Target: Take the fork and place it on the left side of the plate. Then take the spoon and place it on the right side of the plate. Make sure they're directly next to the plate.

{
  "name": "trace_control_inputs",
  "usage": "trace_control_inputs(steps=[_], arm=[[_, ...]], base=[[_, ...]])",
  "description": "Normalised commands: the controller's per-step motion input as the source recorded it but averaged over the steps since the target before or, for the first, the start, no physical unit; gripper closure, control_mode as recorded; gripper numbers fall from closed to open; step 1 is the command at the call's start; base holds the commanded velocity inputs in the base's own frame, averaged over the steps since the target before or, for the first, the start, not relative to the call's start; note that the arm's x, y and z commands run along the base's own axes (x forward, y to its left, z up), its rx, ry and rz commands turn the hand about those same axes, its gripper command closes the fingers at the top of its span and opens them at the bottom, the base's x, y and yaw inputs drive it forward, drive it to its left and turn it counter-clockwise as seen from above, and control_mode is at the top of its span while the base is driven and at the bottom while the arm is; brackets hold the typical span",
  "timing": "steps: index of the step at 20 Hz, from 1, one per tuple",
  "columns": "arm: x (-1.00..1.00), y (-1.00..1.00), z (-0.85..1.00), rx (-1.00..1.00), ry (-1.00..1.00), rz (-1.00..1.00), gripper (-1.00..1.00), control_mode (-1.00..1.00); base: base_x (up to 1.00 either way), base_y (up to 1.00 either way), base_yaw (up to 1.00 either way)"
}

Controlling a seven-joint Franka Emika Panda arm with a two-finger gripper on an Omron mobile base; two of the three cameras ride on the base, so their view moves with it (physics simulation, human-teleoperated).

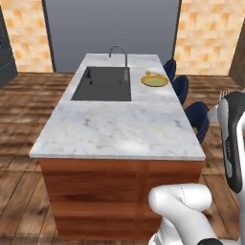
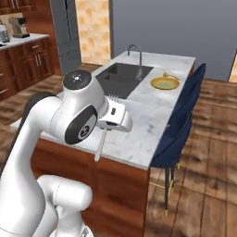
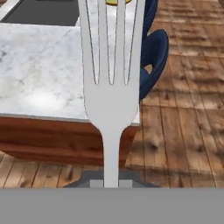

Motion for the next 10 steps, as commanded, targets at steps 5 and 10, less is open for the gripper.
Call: trace_control_inputs(steps=[5,10], arm=[[0.0,0.0,0.0,0.0,0.0,0.0,1.0,1.0],[0.0,0.0,0.0,0.0,0.0,0.0,1.0,1.0]], base=[[0.07,-0.86,0.32],[0.0,-0.87,0.34]])
